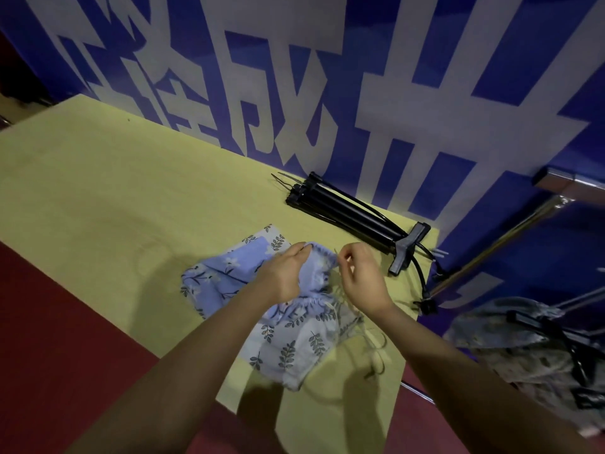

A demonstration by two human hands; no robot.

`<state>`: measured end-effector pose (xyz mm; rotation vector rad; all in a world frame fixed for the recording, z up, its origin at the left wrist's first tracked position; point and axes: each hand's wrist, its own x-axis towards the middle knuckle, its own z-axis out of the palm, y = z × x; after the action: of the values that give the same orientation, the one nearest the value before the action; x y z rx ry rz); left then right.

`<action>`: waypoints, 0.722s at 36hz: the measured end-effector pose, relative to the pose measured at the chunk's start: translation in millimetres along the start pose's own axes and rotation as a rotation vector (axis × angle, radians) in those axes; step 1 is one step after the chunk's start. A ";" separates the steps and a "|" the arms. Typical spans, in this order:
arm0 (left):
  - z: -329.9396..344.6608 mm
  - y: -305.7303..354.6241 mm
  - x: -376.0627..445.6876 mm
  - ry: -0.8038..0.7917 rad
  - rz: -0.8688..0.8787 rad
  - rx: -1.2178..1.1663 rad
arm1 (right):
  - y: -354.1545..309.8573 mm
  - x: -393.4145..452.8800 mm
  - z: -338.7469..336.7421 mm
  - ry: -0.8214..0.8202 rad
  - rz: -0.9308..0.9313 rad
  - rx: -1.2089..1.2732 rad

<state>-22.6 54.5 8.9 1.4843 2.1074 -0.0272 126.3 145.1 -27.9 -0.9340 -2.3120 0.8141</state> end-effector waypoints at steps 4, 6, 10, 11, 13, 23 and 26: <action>-6.9 -7.3 -9.1 0.000 0.002 -0.029 | -19.0 -8.0 15.3 -0.141 -0.196 -0.226; -9.4 -11.0 -14.5 0.008 0.002 -0.018 | -25.4 -11.2 22.9 -0.168 -0.206 -0.275; -13.1 -16.4 -25.7 0.021 0.011 -0.019 | -38.8 -8.7 29.1 -0.193 -0.184 -0.286; -13.3 -17.7 -27.3 0.030 0.012 -0.026 | -41.6 -7.4 28.7 -0.196 -0.182 -0.281; -13.2 -22.9 -29.6 0.059 0.018 -0.058 | -47.3 -4.1 27.7 -0.186 -0.180 -0.234; -21.1 -12.7 -14.1 0.177 -0.028 -0.312 | -34.0 37.2 11.6 -0.046 0.009 -0.142; -30.7 -5.5 -3.2 0.262 -0.056 -0.330 | -22.8 60.2 6.3 -0.030 0.122 -0.226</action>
<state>-39.7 59.6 34.7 1.2849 2.2228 0.4954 74.4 174.2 -2.7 -1.1767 -2.4282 0.6268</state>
